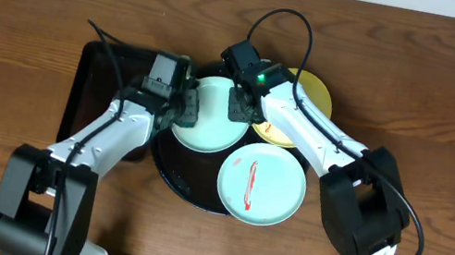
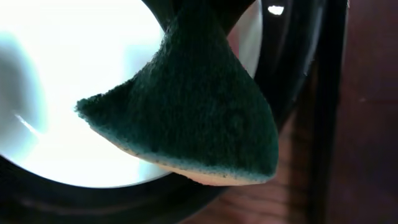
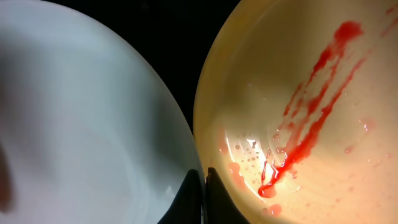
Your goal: Clean dirty plates on tray and stack at the side
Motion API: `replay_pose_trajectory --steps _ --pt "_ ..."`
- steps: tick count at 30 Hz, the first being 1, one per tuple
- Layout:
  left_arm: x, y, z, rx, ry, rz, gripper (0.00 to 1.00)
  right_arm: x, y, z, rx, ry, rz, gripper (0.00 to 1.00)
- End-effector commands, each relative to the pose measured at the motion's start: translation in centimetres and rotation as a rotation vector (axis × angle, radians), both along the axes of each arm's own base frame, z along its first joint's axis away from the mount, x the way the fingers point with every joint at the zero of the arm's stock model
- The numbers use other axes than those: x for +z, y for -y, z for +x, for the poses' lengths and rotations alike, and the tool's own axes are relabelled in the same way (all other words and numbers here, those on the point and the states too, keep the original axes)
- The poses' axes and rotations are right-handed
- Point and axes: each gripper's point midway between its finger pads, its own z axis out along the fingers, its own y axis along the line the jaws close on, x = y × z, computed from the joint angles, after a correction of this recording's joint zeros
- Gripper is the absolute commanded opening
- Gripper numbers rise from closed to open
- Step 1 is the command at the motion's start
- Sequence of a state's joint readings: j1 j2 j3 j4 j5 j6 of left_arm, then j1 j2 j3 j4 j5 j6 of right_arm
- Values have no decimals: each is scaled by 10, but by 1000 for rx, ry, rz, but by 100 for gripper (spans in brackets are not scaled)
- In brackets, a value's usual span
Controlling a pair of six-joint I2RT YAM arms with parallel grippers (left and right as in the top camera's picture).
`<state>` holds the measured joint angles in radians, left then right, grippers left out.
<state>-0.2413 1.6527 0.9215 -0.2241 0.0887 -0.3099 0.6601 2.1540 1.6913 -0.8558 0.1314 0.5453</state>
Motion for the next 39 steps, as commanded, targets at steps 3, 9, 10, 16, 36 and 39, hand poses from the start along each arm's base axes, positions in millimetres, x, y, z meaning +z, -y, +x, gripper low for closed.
replay_pose_trajectory --steps 3,9,10,16,36,39 --pt "-28 -11 5 21 -19 77 7 -5 -1 -1 -12 0 -16 1" --pt "-25 10 10 -35 -2 -26 7 -5 -1 -2 -12 -1 -17 1" --pt "-24 11 12 -39 7 -35 7 -5 -1 -2 -12 -1 -17 1" --pt "-22 14 14 -45 15 -47 7 -5 -1 -2 -12 -2 -18 1" --pt "-12 0 32 5 102 24 8 -5 0 -3 -7 -6 -22 1" --pt "-5 -14 41 57 129 94 7 -5 0 -4 -6 -8 -24 1"
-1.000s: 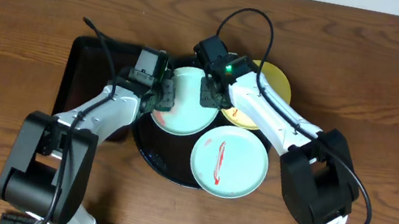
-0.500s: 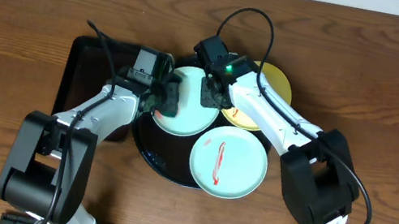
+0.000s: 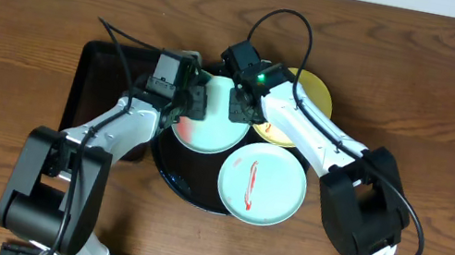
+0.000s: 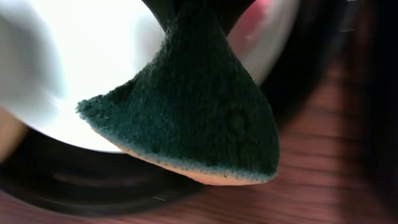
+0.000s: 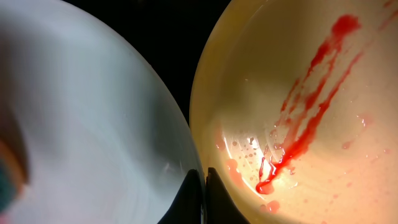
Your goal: Clean dirty plates on tray and stack at the side
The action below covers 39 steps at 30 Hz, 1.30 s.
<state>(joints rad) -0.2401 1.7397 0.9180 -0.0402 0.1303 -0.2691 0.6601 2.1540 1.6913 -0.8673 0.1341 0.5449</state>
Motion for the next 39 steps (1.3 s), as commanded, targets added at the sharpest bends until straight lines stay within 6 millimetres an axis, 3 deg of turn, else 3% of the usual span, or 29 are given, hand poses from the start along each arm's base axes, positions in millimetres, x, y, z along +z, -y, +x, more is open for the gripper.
replay_pose_trajectory --steps 1,7,12,15,20,28,34,39 --pt "10 -28 16 123 48 126 7 -5 -2 -2 -6 -1 -15 1" --pt "59 -30 16 127 46 125 8 -5 -2 -3 9 -3 -21 1" --pt "112 -39 -4 133 19 121 7 -4 -2 -2 37 0 -27 1" --pt "131 -49 -21 148 -9 110 7 0 -4 -2 92 4 -26 1" --pt "125 -75 -44 201 -103 123 7 28 -9 -1 167 59 -8 1" --pt "98 -108 -48 284 -203 138 7 111 16 15 102 359 -190 1" --pt "93 -117 -47 307 -218 137 8 159 20 11 93 591 -430 1" --pt "93 -117 -47 307 -218 137 7 182 11 -2 89 711 -542 1"
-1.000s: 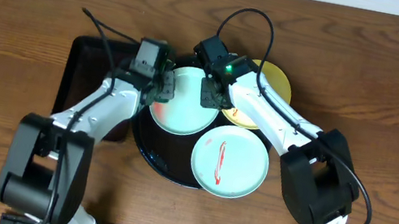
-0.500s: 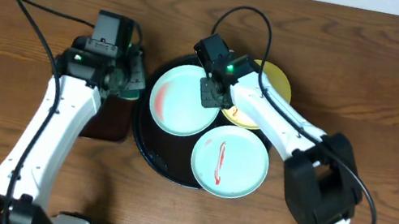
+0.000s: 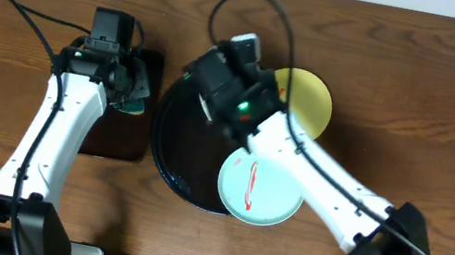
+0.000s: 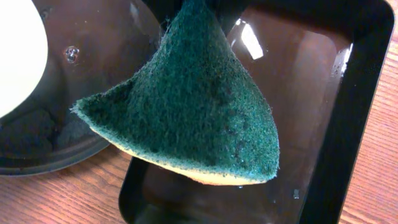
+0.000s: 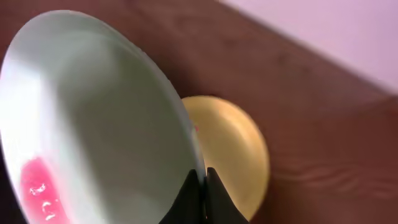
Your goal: Clean dirty plates on tray and stack at the side
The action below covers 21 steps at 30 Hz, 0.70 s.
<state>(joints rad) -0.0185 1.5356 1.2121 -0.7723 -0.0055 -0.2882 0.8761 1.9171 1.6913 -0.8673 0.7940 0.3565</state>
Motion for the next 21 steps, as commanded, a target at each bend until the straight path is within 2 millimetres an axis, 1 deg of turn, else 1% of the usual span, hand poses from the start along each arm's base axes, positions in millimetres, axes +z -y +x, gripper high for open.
replay_pose_trajectory --steps 1,9,13,16,21 --pt "0 -1 1 4 1 -1 8 35 8 -3 -59 186 -147 1" --pt "-1 -1 1 4 0 -2 7 66 1 -20 -93 354 -249 1" --pt "-1 -1 1 4 0 -2 7 75 3 -23 -121 406 -261 1" --pt "-1 -1 1 4 0 -2 7 66 -1 -22 -96 361 -234 1" --pt "-1 -1 1 4 0 -2 8 13 -14 -15 27 49 -25 1"
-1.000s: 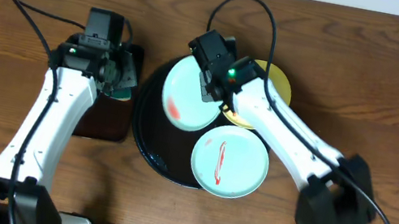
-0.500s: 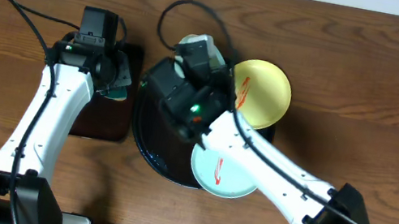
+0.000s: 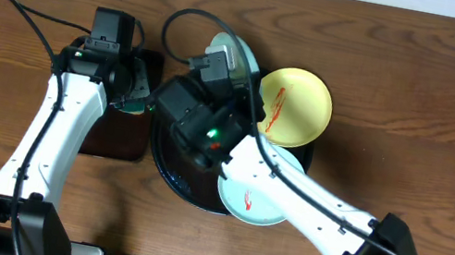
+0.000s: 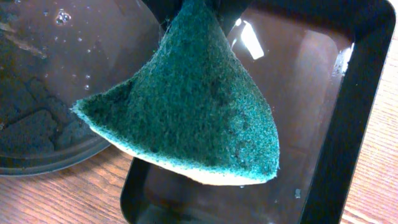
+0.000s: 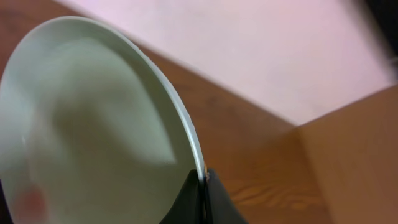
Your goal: Clean dirty plates on tray and stack at the side
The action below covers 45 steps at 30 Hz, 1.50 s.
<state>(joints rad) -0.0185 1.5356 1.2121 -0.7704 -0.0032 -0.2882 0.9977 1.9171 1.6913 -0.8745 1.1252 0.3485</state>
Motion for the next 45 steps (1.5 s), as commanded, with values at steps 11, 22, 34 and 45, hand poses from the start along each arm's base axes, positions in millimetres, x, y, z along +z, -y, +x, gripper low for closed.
replay_pose_trajectory --steps 11,22,34,45 --pt "-1 -1 0 5 -2 1 7 -28 72 35 37 -565 721 1" --pt "-1 -1 0 5 -1 1 7 -49 283 38 -482 -576 871 1" --pt "-1 -1 0 5 -1 1 7 -149 361 -9 -756 -625 909 1" --pt "-1 -1 0 5 -1 1 7 -163 372 -12 -762 -590 898 29"
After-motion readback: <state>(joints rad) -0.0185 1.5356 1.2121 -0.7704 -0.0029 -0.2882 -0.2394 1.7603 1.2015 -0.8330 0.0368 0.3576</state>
